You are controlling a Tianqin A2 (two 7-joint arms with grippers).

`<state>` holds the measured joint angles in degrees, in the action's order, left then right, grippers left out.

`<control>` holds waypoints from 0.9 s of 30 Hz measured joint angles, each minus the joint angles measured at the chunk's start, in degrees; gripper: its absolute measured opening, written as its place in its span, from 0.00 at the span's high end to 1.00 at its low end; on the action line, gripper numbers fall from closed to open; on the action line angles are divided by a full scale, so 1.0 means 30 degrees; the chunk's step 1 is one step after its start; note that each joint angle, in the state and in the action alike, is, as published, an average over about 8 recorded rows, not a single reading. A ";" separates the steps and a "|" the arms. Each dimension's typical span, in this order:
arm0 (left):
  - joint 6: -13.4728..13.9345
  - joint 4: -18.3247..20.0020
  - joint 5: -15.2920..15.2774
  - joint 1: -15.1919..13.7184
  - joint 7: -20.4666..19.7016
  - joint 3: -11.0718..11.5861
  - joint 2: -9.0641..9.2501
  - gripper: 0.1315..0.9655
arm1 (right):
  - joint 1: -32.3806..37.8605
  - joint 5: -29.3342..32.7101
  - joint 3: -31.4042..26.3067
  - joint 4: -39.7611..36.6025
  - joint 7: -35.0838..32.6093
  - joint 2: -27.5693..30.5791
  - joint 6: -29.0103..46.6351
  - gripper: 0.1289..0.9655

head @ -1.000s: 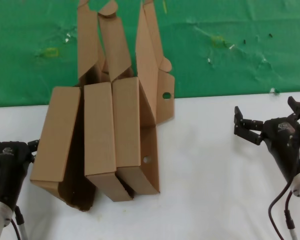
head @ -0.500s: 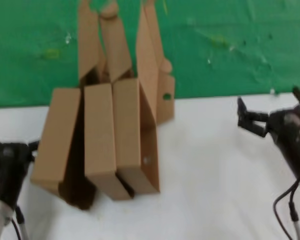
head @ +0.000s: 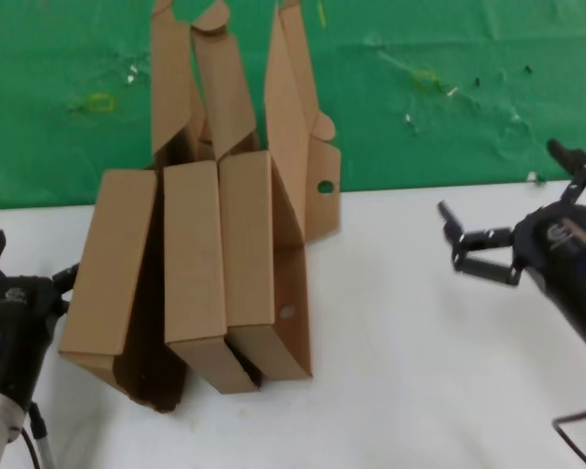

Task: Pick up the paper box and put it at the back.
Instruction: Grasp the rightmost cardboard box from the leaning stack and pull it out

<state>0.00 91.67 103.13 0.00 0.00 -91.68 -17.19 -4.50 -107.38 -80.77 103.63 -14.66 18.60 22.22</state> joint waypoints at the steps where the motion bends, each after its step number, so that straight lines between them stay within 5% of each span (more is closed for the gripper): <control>1: 0.0000 0.0000 0.0000 0.0000 0.0000 0.0000 0.0000 0.18 | -0.0266 -0.0145 0.0077 0.0280 -0.0253 0.0251 0.0519 0.00; 10: 0.0000 0.0000 0.0000 0.0000 0.0000 0.0000 0.0000 0.40 | -0.2441 -0.0409 0.0040 0.2128 -0.0678 0.3572 0.3842 0.00; 14: 0.0000 0.0000 0.0000 0.0000 0.0000 0.0000 0.0000 0.40 | -0.2656 -0.0339 -0.0753 0.1566 -0.0620 0.4678 0.4998 0.00; 27: 0.0000 0.0000 0.0000 0.0000 -0.0001 0.0000 0.0000 0.76 | 0.0135 0.0462 -0.5156 -0.0915 -0.0340 0.4849 0.6896 0.01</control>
<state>0.00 91.67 103.13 0.00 0.00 -91.68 -17.19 -4.09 -105.99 -96.24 100.88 -15.68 33.15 42.91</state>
